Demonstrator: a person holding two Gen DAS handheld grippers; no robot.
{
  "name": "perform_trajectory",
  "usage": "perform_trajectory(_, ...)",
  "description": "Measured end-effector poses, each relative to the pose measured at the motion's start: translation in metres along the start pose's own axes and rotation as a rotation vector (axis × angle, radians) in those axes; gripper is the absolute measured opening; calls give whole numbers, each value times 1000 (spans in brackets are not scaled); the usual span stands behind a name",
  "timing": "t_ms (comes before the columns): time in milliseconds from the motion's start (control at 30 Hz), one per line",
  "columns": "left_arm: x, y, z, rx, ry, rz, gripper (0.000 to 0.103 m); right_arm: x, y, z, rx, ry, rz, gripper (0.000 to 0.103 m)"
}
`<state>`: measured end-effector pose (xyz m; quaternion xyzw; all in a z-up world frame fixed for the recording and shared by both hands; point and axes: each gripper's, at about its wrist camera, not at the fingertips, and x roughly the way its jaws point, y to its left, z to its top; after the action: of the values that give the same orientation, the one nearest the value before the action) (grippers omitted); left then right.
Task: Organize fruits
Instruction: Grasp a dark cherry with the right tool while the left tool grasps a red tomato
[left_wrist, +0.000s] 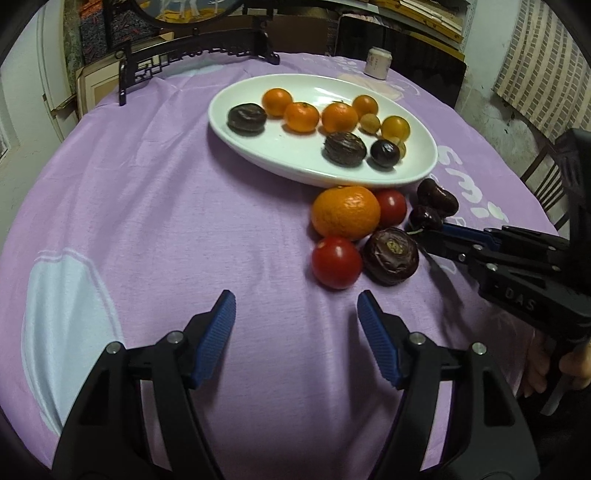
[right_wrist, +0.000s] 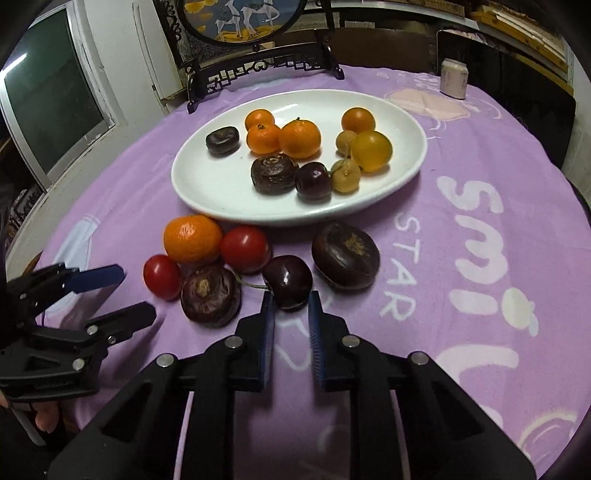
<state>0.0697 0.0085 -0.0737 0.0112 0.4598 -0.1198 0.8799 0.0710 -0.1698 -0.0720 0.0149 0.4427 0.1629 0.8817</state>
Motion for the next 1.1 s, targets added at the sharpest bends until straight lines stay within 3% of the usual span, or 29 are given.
perform_trajectory(200,7,-11,3,33,8,8,71,4,-8,3,32,14,47,20)
perform_trajectory(400,9,-11,5,39,9,1,71,14,1,16,-5,17,37,37)
perform_trajectory(533,10,-10,6,41,3,6,71,18,5,20,-29,14,18,37)
perform_trajectory(600,11,-9,7,39,-1,6,71,17,4,19,-23,7,3,27)
perform_trajectory(700,11,-8,8,36,-2,3,67,4,1,14,-8,-15,9,27)
perform_trajectory(900,15,-10,14,46,-14,-9,57,-26,-7,-7,-10,-26,-4,26)
perform_trajectory(1000,19,-16,17,68,-27,-9,47,-38,-12,-17,6,-32,-1,26)
perform_trajectory(1067,18,-18,17,72,-28,-36,30,-40,-13,-20,13,-37,0,26)
perform_trajectory(1100,17,-18,17,68,-25,-44,30,-40,-13,-20,17,-39,2,26)
